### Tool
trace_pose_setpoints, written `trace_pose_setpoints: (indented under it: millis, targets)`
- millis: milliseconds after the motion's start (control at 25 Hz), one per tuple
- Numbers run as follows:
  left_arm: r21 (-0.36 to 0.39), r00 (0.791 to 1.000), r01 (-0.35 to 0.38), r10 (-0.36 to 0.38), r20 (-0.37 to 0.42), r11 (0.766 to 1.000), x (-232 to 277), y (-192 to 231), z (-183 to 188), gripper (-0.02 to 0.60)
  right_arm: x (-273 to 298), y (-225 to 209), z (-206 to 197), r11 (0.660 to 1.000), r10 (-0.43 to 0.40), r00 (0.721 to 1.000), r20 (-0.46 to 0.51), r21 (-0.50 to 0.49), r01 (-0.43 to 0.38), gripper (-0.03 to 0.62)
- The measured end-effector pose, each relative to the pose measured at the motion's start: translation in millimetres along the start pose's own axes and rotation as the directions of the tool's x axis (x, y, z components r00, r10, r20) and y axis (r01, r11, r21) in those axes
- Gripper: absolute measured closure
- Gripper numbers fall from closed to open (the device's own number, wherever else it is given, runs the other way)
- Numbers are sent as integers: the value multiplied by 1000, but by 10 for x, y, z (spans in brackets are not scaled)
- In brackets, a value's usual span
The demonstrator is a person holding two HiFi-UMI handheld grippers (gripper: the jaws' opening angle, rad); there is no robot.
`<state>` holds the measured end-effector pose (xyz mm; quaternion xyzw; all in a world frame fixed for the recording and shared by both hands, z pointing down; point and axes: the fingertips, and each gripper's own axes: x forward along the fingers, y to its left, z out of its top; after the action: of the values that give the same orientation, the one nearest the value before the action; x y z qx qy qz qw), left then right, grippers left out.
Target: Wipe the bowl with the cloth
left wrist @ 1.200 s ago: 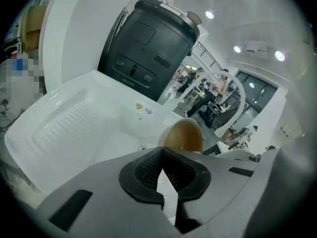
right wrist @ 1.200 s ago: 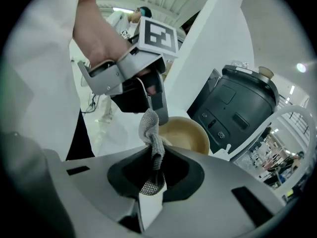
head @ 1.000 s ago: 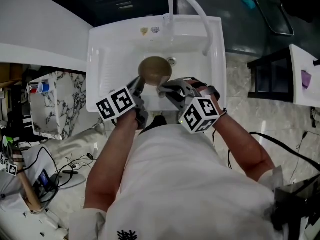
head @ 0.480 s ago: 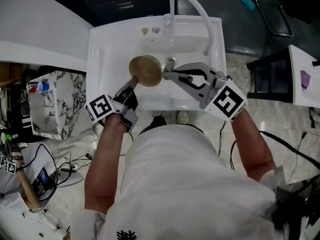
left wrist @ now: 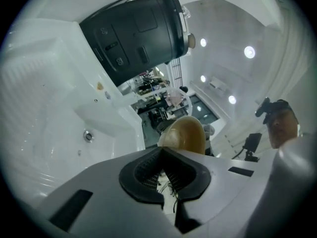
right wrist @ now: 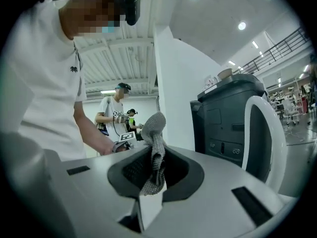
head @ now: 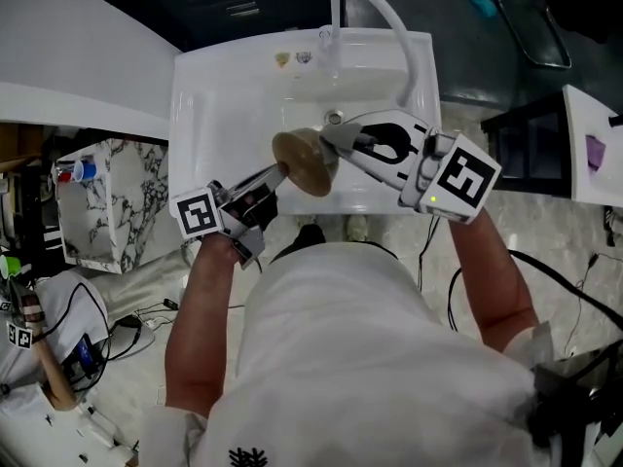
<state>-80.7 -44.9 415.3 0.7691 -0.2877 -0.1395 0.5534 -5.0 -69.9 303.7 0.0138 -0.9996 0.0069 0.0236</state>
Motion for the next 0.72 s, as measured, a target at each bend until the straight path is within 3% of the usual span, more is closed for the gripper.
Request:
trace_pose_setpoints:
  millis: [160,360,560,720]
  targets:
    - [81,990,93,-84,-110,992,77,-129,-132,569,-7,-31,64,991,49,998,48,120,-55,551]
    - [121,956,222,-192,-222,967,162,-381,-290,569,21,32,122,958,158,983,99,225,-176,551]
    - [147,928,317,-274,-254,937,183,-579,-316,569,44,23,108,917,208,966,154,312,-248,551]
    - [168,923,339,-293,-249,926,202,-653,-294,569,80,-26,-59,891,203,965,166,377,-252,551]
